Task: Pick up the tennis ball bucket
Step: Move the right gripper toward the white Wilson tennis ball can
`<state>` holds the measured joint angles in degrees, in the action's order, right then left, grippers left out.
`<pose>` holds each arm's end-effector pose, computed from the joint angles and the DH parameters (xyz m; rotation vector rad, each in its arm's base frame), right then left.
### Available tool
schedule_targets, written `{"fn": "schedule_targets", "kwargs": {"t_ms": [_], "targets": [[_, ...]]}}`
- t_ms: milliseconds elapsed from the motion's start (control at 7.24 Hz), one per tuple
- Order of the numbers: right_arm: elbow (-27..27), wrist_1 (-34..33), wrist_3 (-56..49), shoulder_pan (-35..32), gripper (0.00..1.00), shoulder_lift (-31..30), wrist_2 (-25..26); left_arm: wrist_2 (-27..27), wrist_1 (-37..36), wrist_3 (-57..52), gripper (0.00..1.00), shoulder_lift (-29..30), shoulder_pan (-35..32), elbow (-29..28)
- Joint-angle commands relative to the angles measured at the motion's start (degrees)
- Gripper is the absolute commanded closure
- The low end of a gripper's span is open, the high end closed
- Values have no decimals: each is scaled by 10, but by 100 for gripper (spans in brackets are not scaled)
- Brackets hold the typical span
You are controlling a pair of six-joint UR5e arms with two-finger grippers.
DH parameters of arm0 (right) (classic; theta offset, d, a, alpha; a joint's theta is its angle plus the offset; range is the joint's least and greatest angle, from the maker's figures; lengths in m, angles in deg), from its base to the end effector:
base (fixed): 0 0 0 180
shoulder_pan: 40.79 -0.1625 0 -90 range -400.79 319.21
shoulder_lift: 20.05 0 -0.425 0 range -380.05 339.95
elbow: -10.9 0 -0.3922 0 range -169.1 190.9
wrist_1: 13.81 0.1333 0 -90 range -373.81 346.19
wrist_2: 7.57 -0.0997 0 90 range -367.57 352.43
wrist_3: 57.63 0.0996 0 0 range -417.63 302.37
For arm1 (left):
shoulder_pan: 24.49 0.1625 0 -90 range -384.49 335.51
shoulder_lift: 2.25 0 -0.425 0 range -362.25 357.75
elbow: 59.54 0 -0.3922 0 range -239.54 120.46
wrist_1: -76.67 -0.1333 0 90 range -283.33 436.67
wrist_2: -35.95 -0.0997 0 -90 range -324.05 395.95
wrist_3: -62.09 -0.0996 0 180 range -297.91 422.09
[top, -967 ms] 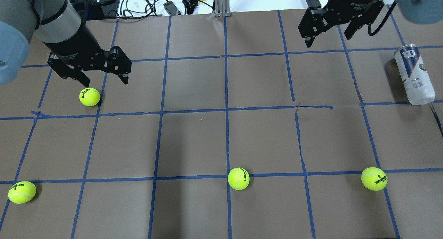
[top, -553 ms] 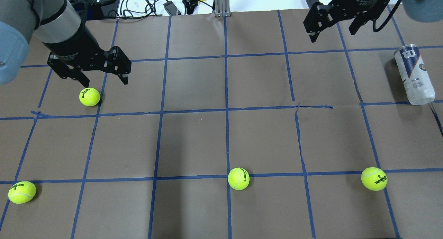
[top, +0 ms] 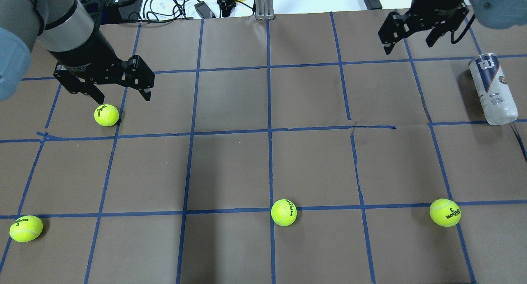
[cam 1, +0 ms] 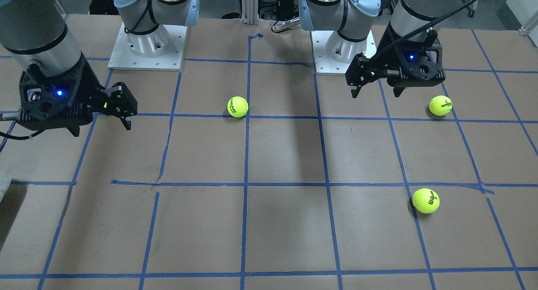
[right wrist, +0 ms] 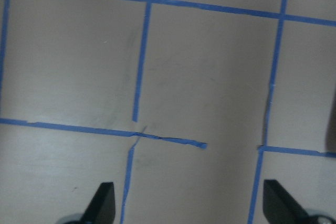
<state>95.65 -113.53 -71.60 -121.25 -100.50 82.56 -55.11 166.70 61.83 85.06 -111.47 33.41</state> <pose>0.0367 -0.5844 0.4625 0.1203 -3.1145 0.1437 -0.1064 -0.4777 0.4852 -0.0751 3.1223 0.0087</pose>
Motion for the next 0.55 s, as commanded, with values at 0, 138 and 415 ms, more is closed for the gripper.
{"fn": "schedule_targets", "kwargs": {"t_ms": [0,138,415], "targets": [[-11,-134,-10,101,0,63,8,0,1,0,0,0,1,0],[-14,-158,-20,135,1,102,4,-1,3,0,0,0,1,1],[-41,-215,-72,190,2,191,-10,0,3,-1,0,1,0,1]]}}
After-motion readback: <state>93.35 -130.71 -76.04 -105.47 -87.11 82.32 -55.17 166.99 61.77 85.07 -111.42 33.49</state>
